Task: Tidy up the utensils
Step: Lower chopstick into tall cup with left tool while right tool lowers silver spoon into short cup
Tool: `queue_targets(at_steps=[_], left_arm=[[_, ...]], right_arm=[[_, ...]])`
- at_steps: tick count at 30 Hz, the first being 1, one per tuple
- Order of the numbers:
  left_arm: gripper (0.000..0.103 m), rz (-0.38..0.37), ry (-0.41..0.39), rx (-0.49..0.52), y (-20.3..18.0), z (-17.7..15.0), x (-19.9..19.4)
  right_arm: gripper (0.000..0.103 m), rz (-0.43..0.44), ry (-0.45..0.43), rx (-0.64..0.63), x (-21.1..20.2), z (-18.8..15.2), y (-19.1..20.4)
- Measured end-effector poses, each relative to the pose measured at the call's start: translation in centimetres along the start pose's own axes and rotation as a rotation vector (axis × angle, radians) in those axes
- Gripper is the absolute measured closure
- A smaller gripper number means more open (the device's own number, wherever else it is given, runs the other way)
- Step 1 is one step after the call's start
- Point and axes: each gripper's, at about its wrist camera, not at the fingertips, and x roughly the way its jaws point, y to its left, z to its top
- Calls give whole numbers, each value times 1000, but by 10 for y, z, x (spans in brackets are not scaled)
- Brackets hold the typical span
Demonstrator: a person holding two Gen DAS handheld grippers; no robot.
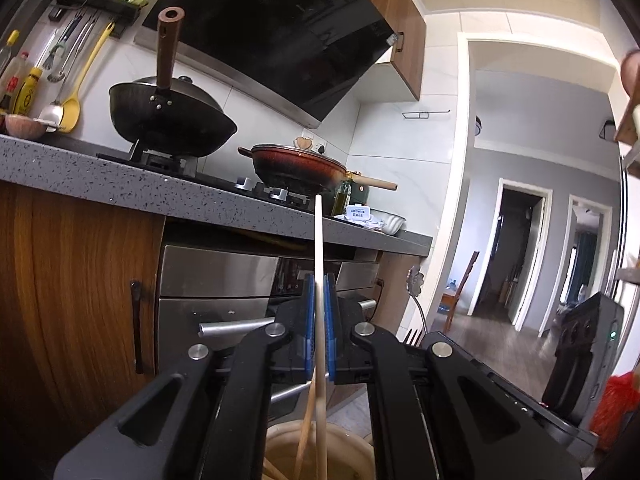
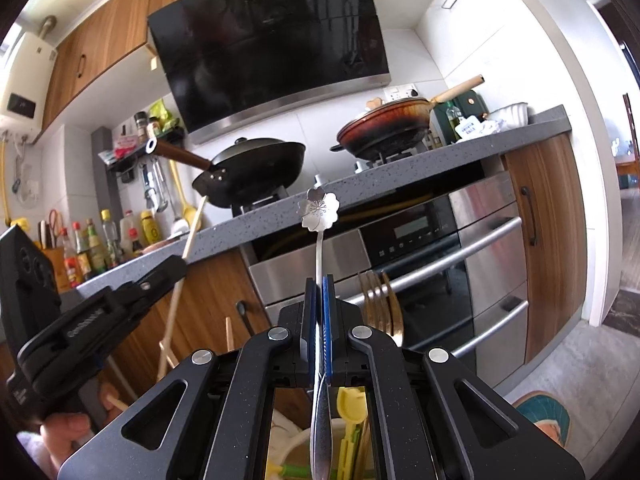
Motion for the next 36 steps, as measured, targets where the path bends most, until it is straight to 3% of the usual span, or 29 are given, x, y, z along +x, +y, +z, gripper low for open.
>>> queue_targets(at_steps=[7, 19, 27, 36], left_arm=[[99, 39, -28, -15, 7, -4, 5], [99, 6, 17, 21, 11, -13, -14], [99, -2, 37, 66, 6, -17, -25], [99, 17, 77, 77, 9, -18, -30]], right_arm=[[99, 12, 27, 2, 7, -10, 2], [99, 12, 51, -34, 8, -21, 4], [99, -75, -8, -126, 1, -28, 11], [99, -103, 32, -215, -5, -37, 21]])
